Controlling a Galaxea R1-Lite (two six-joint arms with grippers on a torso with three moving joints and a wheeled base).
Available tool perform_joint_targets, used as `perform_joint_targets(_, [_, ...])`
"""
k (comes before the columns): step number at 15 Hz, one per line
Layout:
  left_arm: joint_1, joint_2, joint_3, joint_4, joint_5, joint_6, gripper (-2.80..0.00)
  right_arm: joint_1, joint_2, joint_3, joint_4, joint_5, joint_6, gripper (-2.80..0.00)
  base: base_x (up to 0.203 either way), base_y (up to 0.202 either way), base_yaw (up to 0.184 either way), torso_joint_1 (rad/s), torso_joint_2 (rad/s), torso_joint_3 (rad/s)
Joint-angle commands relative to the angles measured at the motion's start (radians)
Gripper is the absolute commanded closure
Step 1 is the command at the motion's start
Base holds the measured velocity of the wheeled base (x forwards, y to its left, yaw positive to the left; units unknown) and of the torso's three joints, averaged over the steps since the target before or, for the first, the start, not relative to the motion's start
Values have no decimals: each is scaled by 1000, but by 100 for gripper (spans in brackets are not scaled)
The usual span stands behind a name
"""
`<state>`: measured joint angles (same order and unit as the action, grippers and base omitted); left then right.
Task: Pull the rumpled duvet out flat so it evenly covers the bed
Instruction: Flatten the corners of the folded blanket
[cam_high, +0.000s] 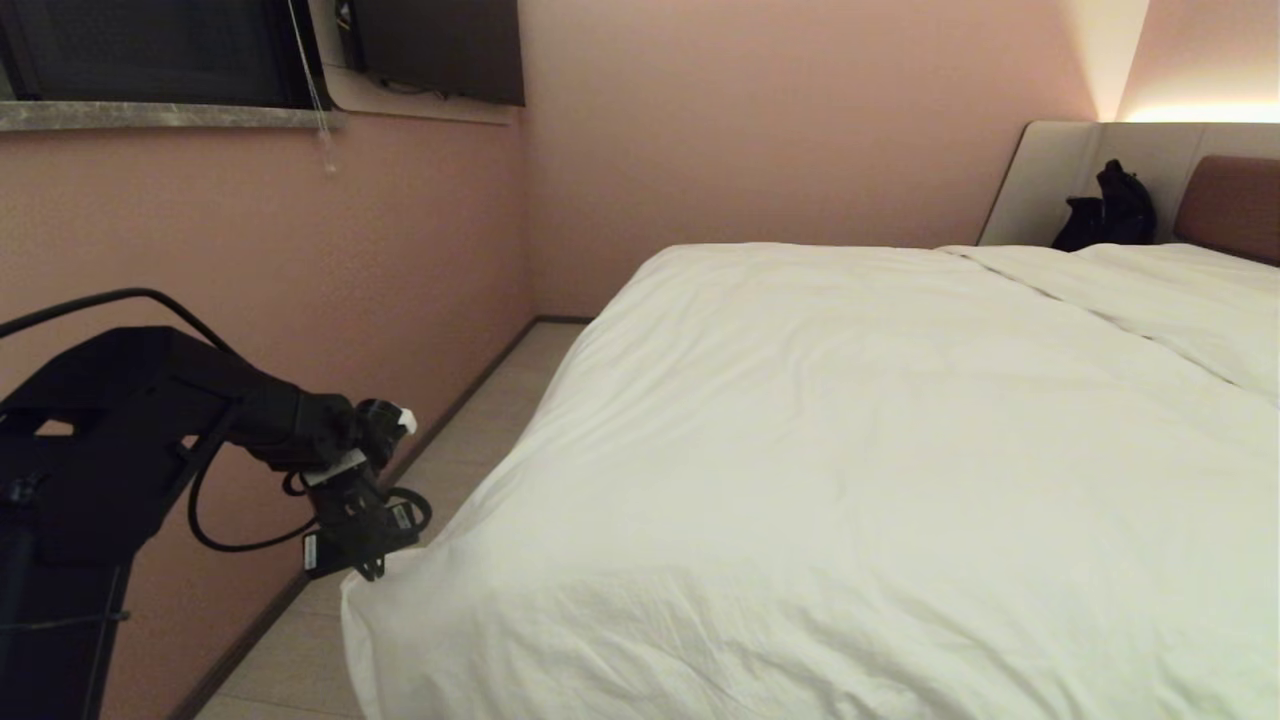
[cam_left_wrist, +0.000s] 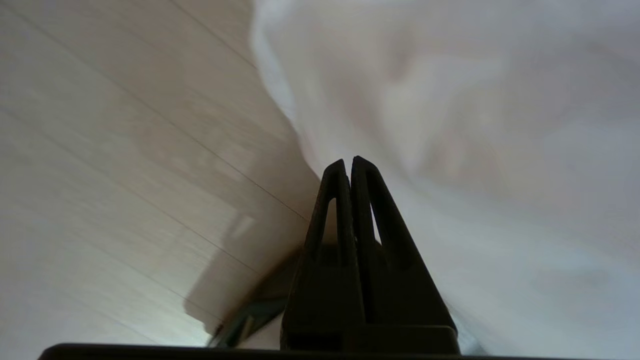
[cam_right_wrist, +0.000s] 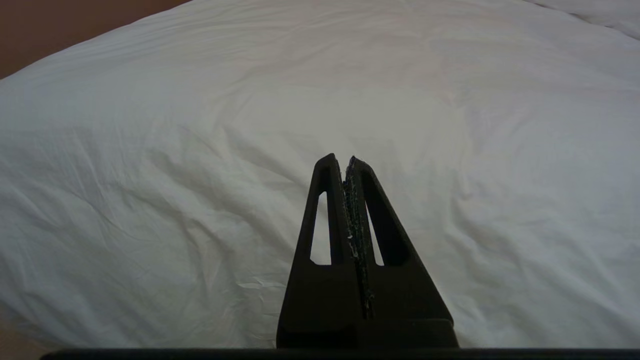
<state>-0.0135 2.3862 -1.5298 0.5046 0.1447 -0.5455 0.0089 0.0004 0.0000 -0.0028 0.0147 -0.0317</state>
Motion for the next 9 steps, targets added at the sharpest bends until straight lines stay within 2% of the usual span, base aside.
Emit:
perform_joint_targets(1, [-3, 36, -1, -4, 69, -2, 0, 0, 1, 0, 0, 1, 0, 0, 0, 0, 0, 0, 0, 0])
perform_joint_targets(5, [-6, 44, -5, -8, 82, 10, 0, 0, 1, 0, 0, 1, 0, 0, 0, 0, 0, 0, 0, 0])
perform_joint_targets(6, [-11, 56, -11, -9, 124, 21, 0, 0, 1, 0, 0, 1, 0, 0, 0, 0, 0, 0, 0, 0])
perform_joint_targets(9, [-32, 65, -27, -14, 133, 33, 0, 0, 1, 0, 0, 1, 0, 0, 0, 0, 0, 0, 0, 0])
